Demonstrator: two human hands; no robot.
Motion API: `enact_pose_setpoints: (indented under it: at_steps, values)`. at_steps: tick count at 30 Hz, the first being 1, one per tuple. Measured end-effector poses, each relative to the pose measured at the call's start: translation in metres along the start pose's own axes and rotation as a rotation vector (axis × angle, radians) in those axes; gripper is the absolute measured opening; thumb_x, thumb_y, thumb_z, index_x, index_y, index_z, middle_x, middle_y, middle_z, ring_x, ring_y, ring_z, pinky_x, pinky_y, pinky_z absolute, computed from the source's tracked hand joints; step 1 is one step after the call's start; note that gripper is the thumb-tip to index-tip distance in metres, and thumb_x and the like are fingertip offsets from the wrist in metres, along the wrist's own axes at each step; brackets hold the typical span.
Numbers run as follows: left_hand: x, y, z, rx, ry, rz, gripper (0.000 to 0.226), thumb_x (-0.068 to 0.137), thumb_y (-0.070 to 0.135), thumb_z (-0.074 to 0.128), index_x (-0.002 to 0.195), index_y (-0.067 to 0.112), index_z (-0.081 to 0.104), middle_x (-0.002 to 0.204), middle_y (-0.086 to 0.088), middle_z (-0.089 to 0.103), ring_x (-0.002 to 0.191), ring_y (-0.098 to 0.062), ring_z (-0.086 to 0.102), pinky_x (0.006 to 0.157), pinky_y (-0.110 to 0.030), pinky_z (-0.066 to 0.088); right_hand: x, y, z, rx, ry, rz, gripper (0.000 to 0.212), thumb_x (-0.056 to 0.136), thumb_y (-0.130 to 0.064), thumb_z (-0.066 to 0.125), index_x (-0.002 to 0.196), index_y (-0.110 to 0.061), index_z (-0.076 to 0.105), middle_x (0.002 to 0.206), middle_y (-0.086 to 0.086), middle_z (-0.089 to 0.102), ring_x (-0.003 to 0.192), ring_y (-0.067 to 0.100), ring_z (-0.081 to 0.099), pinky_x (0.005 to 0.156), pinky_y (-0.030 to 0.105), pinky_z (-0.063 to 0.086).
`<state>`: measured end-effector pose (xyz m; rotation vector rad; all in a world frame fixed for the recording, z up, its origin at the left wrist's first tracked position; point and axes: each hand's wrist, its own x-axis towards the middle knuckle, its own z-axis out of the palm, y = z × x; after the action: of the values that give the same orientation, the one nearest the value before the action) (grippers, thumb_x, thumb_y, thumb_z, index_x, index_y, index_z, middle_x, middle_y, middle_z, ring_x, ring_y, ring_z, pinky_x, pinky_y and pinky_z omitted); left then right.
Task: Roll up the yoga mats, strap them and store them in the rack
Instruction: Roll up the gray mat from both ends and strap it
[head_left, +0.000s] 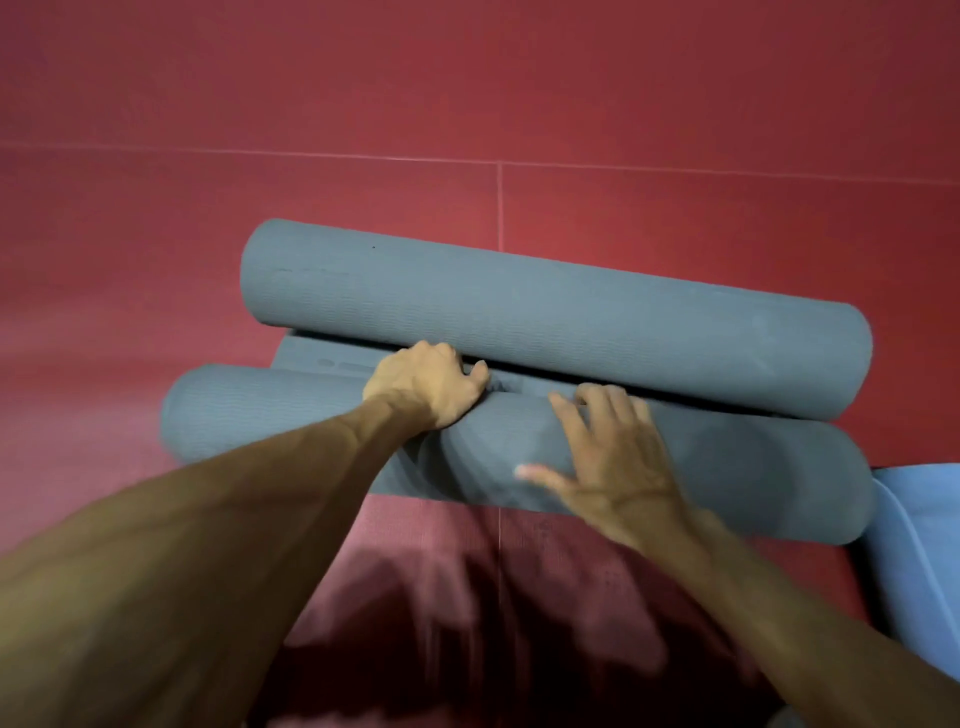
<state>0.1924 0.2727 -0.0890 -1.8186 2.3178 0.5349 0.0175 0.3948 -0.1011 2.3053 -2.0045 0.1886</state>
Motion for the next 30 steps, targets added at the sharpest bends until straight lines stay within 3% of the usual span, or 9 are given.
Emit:
enact_pose_setpoints:
  at_steps: [3,5,8,11,16,20,25,27,30]
  values:
    - [-0.003,-0.001,0.001,0.005,0.014,-0.004,0.053,0.090,0.053,0.035,0.101,0.013,0.069,0.111,-0.020,0.065,0.103,-0.039,0.060,0.084,-0.038,0.046,-0.012,-0.001,0.003,-0.097,-0.184,-0.052,0.133,0.031,-0.083,0.067,0.133,-0.002,0.044,0.122,0.023,0.056,0.111,0.037,0.055,0.095,0.051,0.043]
    - [-0.006,-0.001,-0.001,0.013,0.014,-0.010,0.050,0.093,0.049,0.034,0.100,0.013,0.068,0.112,-0.021,0.064,0.104,-0.040,0.059,0.084,-0.038,0.045,-0.007,0.001,0.003,-0.087,-0.227,-0.049,0.141,0.017,-0.074,0.078,0.133,-0.004,0.041,0.122,0.020,0.057,0.111,0.035,0.057,0.093,0.049,0.044]
    - [-0.009,0.001,-0.006,0.058,-0.081,0.035,0.052,0.098,0.045,0.027,0.113,0.011,0.064,0.124,-0.019,0.060,0.115,-0.036,0.055,0.092,-0.039,0.041,0.003,0.002,-0.003,-0.027,-0.234,-0.005,0.125,0.022,-0.063,0.081,0.129,-0.009,0.049,0.117,0.012,0.056,0.106,0.030,0.057,0.090,0.046,0.043]
    - [-0.019,-0.002,-0.008,0.123,-0.171,0.132,0.053,0.101,0.045,0.019,0.127,0.015,0.054,0.136,-0.013,0.052,0.128,-0.028,0.045,0.104,-0.039,0.032,0.010,0.002,-0.008,-0.015,-0.303,0.028,0.122,0.028,-0.059,0.082,0.135,-0.012,0.047,0.119,0.008,0.054,0.109,0.028,0.053,0.093,0.045,0.037]
    - [-0.066,-0.011,-0.003,0.194,-0.113,0.190,0.063,0.098,0.055,0.021,0.149,0.017,0.024,0.154,-0.006,0.028,0.143,-0.022,0.021,0.117,-0.036,0.010,0.012,0.004,-0.018,0.024,-0.374,0.007,0.117,0.037,-0.059,0.081,0.137,-0.014,0.041,0.123,0.004,0.052,0.116,0.024,0.050,0.095,0.042,0.035]
    - [-0.114,-0.015,0.011,0.145,-0.177,0.188,0.067,0.098,0.056,0.020,0.153,0.020,0.008,0.160,-0.003,0.012,0.148,-0.020,0.004,0.119,-0.040,-0.001,-0.020,-0.001,-0.025,0.063,-0.454,-0.027,0.117,0.040,-0.060,0.080,0.139,-0.015,0.040,0.126,0.003,0.051,0.120,0.024,0.049,0.100,0.041,0.033]
    - [-0.139,-0.008,0.031,0.146,-0.134,0.150,0.063,0.099,0.052,0.020,0.153,0.021,0.010,0.158,0.000,0.015,0.146,-0.019,0.006,0.118,-0.046,0.000,-0.035,-0.001,-0.027,0.093,-0.551,-0.031,0.123,0.041,-0.070,0.078,0.144,-0.021,0.030,0.132,-0.002,0.051,0.122,0.020,0.049,0.100,0.038,0.032]
    - [-0.135,-0.008,0.032,0.139,-0.127,0.141,0.063,0.099,0.054,0.020,0.152,0.022,0.012,0.157,0.001,0.016,0.146,-0.019,0.008,0.118,-0.045,0.001,-0.037,0.002,-0.026,0.122,-0.556,-0.029,0.126,0.041,-0.079,0.070,0.146,-0.023,0.027,0.137,-0.002,0.046,0.125,0.019,0.044,0.103,0.037,0.028]
    - [-0.129,-0.007,0.028,0.107,-0.134,0.142,0.063,0.098,0.056,0.020,0.151,0.023,0.016,0.154,0.002,0.021,0.143,-0.019,0.014,0.117,-0.043,0.003,-0.033,0.001,-0.028,0.239,-0.529,0.087,0.111,0.060,-0.092,0.037,0.147,-0.024,0.029,0.145,-0.001,0.042,0.133,0.018,0.039,0.109,0.037,0.024]
